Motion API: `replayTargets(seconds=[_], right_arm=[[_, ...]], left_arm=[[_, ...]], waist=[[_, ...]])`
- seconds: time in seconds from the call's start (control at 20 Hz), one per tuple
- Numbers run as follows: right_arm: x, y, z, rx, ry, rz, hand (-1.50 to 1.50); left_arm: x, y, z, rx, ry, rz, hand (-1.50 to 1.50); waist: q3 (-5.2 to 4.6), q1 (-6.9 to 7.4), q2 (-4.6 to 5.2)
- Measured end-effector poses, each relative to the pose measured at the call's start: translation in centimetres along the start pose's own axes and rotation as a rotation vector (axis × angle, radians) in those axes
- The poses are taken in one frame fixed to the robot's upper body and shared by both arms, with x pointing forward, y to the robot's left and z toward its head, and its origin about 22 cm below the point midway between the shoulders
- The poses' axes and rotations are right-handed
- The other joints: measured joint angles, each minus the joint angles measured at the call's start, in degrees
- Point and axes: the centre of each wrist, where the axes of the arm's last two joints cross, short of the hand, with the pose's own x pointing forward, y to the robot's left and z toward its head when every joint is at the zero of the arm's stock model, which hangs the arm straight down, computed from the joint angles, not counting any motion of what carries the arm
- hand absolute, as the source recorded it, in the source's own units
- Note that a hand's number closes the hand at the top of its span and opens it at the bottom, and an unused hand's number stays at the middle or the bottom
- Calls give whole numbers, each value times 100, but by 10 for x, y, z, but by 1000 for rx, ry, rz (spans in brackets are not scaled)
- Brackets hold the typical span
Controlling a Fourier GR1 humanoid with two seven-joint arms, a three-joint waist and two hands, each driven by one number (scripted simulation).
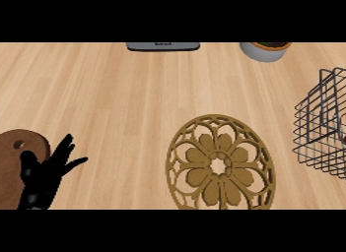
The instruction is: Pick the bell pepper from the placemat and place it in the basket
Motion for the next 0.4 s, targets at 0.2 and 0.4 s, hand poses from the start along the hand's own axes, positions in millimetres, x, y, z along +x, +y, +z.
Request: replayTargets(seconds=[0.2, 0.4], right_arm=[[-11, -26, -4, -52, 43, -69, -150], [-28, -62, -1, -105, 86, -92, -150]], left_arm=[[2, 0, 3, -2, 14, 2, 0], [-1, 3, 3, 3, 8, 8, 0]], waist=[[-5, -18, -2], [-10, -53, -9]])
